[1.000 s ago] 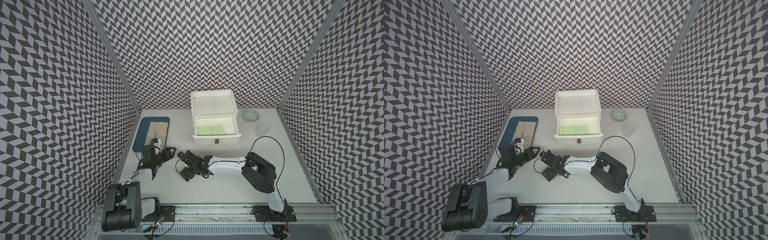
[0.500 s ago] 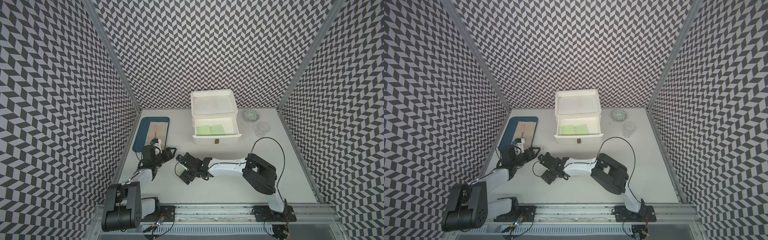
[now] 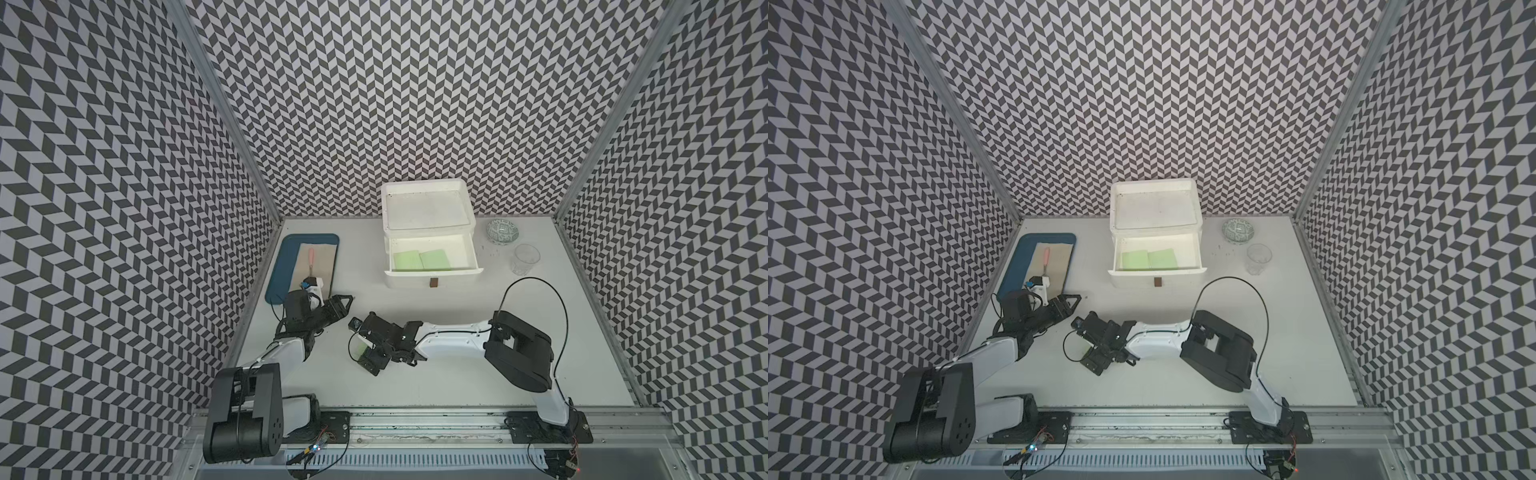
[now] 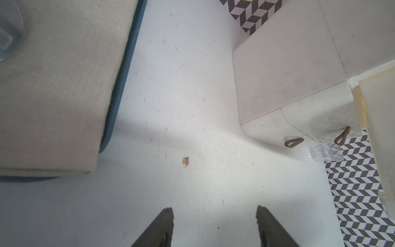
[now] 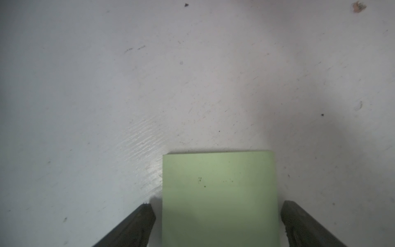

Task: Please put the sticky notes in the drawer by color
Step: Pick up the sticky notes from the center of the board.

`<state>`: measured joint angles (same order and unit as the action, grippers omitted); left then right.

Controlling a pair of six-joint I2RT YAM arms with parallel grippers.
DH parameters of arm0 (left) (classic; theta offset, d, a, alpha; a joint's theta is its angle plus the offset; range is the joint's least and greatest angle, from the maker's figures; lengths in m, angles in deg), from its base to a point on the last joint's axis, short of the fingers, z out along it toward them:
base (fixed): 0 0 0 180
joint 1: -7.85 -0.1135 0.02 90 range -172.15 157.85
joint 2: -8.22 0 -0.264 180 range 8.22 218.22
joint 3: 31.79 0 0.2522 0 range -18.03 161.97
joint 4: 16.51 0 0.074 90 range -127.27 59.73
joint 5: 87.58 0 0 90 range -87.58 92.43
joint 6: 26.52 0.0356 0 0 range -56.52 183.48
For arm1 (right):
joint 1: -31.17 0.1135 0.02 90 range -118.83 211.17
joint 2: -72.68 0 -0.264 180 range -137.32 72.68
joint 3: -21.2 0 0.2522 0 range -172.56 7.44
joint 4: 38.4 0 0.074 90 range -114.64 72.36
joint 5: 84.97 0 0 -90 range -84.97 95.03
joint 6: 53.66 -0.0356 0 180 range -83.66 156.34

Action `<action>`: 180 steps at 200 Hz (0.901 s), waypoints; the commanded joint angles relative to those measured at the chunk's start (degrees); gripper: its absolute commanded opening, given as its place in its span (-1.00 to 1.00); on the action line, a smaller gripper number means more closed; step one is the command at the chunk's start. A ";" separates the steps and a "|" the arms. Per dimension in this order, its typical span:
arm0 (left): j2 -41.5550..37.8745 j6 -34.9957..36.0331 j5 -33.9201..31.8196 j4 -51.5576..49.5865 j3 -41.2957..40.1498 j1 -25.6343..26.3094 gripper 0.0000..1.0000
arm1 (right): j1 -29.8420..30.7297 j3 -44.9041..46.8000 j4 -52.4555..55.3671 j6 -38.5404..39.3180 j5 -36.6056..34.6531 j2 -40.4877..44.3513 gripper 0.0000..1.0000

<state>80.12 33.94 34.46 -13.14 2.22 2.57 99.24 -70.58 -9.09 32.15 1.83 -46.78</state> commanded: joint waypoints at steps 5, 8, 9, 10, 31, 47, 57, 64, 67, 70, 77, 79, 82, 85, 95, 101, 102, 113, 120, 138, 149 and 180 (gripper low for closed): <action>-0.17 1.06 0.31 0.97 -0.56 0.09 0.30 | 0.26 4.42 4.14 -0.82 3.49 -3.79 0.84; -0.18 1.00 0.27 0.98 -0.56 0.09 0.30 | 0.23 4.56 4.06 -0.93 3.47 -3.72 0.82; -0.18 1.03 0.25 0.94 -0.56 0.09 0.30 | 0.23 4.64 4.01 -0.92 3.47 -3.70 0.81; -0.18 1.05 0.24 0.96 -0.56 0.09 0.30 | 0.22 4.68 3.94 -0.96 3.47 -3.69 0.81; -0.11 1.09 0.22 0.98 -0.65 0.09 0.29 | -0.26 5.84 2.63 -1.28 4.65 -2.44 0.56; 0.03 1.13 0.22 0.98 -0.56 0.09 0.29 | -0.83 6.52 1.70 -1.45 5.17 -1.05 0.44; -0.13 1.14 0.18 0.89 -0.56 0.09 0.29 | -1.22 6.64 1.44 -1.52 5.42 -0.16 0.39; -0.13 1.14 0.14 0.89 -0.56 0.09 0.29 | -1.50 6.89 1.06 -1.47 5.32 0.77 0.38; -0.21 1.10 0.14 0.89 -0.50 0.09 0.29 | -1.54 6.93 0.92 -1.46 5.31 1.20 0.37; -0.27 1.08 0.14 0.89 -0.48 0.09 0.29 | -1.66 6.94 0.81 -1.54 5.36 1.55 0.37; -0.48 1.01 0.14 0.89 -0.48 0.09 0.29 | -1.84 7.03 0.56 -1.58 5.19 2.64 0.36; -0.56 1.05 0.14 0.89 -0.48 0.09 0.29 | -1.94 7.01 0.54 -1.61 5.11 2.96 0.36; -0.66 1.06 0.14 0.82 -0.48 0.09 0.29 | -2.05 7.01 0.41 -1.63 4.87 3.53 0.36; -0.66 0.99 0.09 0.81 -0.48 0.09 0.29 | -2.14 6.99 0.36 -1.65 4.75 4.07 0.36; -0.94 0.87 0.09 0.73 -0.44 0.09 0.29 | -2.58 6.67 0.27 -1.78 4.69 6.19 0.36; -1.18 0.82 0.10 0.69 -0.43 0.09 0.29 | -2.97 6.38 0.27 -1.76 4.70 7.55 0.36; -1.16 0.85 0.07 0.62 -0.41 0.09 0.29 | -3.00 6.34 0.23 -1.78 4.70 7.87 0.36; -1.49 0.74 0.05 0.58 -0.30 0.18 0.29 | -3.74 6.02 -0.29 -2.03 4.85 10.88 0.36; -1.58 0.79 0.05 0.54 -0.21 0.18 0.29 | -4.33 5.77 -0.60 -2.12 5.19 12.95 0.36; -1.67 0.97 -0.20 0.58 -0.24 0.18 0.29 | -6.02 4.29 -0.70 -2.39 5.57 18.26 0.36; -1.39 1.06 -0.30 0.63 -0.30 0.17 0.29 | -7.41 3.56 -1.03 -2.86 5.58 21.60 0.36; -0.44 0.94 0.53 1.39 -0.30 0.27 0.29 | -14.16 4.11 -5.76 -6.79 6.25 32.42 0.40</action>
<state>79.38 34.07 34.43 -13.14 2.22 2.59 89.56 -65.66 -8.74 29.20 7.58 -22.74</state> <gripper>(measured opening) 0.646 0.691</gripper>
